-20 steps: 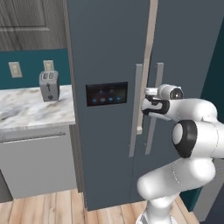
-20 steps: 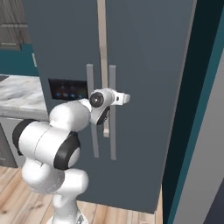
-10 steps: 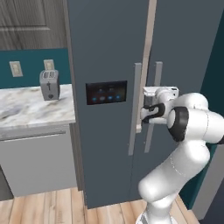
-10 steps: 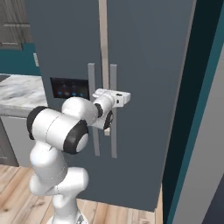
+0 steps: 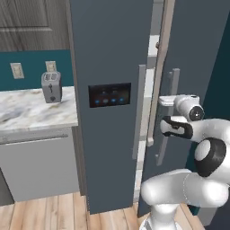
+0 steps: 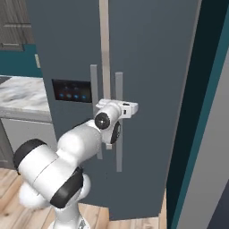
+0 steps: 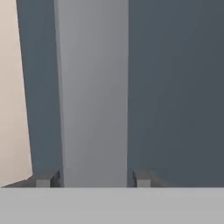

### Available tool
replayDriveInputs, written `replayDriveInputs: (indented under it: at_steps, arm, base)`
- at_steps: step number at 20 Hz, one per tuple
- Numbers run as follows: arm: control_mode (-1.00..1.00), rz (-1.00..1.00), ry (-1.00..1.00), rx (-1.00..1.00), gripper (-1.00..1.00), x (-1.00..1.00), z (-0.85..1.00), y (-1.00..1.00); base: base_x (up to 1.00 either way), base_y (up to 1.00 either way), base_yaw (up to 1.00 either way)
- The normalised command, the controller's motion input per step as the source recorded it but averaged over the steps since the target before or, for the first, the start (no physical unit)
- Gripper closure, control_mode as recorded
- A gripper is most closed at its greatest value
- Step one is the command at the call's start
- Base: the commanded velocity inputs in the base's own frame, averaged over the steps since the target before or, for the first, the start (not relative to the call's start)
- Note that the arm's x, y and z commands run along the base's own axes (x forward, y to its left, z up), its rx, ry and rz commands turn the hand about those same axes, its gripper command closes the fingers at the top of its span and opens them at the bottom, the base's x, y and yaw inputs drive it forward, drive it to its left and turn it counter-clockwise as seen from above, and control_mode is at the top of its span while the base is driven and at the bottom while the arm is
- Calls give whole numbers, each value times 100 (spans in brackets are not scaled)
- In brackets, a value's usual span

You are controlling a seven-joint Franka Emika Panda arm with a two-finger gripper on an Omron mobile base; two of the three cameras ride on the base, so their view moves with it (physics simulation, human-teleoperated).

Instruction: Take the donut and cake from the fridge and place them on the empty tray on the dining counter.

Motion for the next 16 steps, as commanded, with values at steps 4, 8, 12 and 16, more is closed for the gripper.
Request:
replayDriveInputs:
  at_steps: [4,8,12,16]
  arm:
    - [-100,0,25,3,100,-100,56,-54]
    - [-100,0,31,5,100,-100,58,-78]
    - [-100,0,38,7,100,-100,60,-98]
    - [-100,1,40,7,100,-98,49,-100]
  base:
    - [0,0,0]
    - [0,0,0]
    - [0,0,0]
    - [0,0,0]
